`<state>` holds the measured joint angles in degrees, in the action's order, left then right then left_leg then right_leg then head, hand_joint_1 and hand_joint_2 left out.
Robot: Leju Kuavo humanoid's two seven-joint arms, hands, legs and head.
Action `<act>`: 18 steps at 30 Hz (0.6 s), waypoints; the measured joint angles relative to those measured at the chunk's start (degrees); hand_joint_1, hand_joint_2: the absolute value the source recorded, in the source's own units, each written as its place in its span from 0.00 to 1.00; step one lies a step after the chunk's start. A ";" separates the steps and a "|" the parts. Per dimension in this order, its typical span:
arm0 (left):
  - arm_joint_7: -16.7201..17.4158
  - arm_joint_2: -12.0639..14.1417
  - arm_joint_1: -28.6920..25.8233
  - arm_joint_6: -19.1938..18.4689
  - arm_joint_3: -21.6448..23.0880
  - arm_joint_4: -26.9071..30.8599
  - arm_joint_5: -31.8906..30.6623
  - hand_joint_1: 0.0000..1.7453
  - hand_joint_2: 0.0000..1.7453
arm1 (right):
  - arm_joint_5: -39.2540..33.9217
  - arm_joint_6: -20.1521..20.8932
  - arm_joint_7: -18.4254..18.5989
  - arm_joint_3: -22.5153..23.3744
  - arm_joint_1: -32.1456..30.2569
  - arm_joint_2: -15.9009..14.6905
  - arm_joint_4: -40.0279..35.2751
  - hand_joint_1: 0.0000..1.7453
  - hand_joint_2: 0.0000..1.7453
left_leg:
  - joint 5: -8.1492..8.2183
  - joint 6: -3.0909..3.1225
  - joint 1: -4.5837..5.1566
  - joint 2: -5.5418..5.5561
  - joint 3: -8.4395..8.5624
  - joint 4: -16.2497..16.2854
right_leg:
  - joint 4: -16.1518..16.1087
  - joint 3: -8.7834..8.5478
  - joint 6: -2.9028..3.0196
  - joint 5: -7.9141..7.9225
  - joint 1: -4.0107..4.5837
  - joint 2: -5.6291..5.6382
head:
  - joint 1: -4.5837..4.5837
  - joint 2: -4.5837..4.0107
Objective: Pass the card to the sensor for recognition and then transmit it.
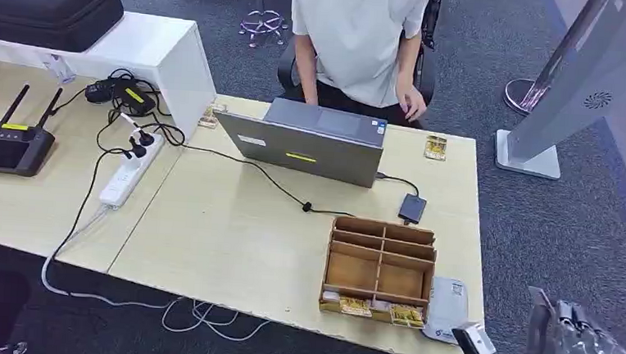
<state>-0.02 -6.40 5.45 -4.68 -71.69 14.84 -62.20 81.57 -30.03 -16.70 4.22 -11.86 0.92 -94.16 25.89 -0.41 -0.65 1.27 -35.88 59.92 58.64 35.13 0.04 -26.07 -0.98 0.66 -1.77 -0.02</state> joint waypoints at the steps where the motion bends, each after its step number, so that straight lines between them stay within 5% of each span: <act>1: 0.00 -0.02 0.00 0.04 0.00 0.00 0.00 0.00 1.00 | -0.02 0.19 -0.02 -0.09 -0.37 0.30 0.00 1.00 1.00 | 0.00 0.00 0.00 0.00 0.00 0.00 | 0.00 0.00 0.00 -0.01 0.00 0.00 | 0.00 0.00; 18: 0.00 -0.09 0.05 0.06 0.00 0.00 0.00 0.00 1.00 | -0.61 0.89 -0.63 -1.27 -1.28 2.80 6.65 1.00 1.00 | 0.02 -0.03 0.00 0.00 0.01 -0.01 | 0.00 -0.01 -0.06 -0.05 0.00 0.01 | 0.00 0.00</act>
<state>-0.02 -6.49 5.50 -4.61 -71.69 14.84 -62.20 80.96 -29.14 -17.33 2.95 -13.14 3.72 -87.51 25.91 -0.44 -0.66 1.27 -35.87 59.91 58.64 35.12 -0.01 -26.11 -0.98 0.66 -1.77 -0.02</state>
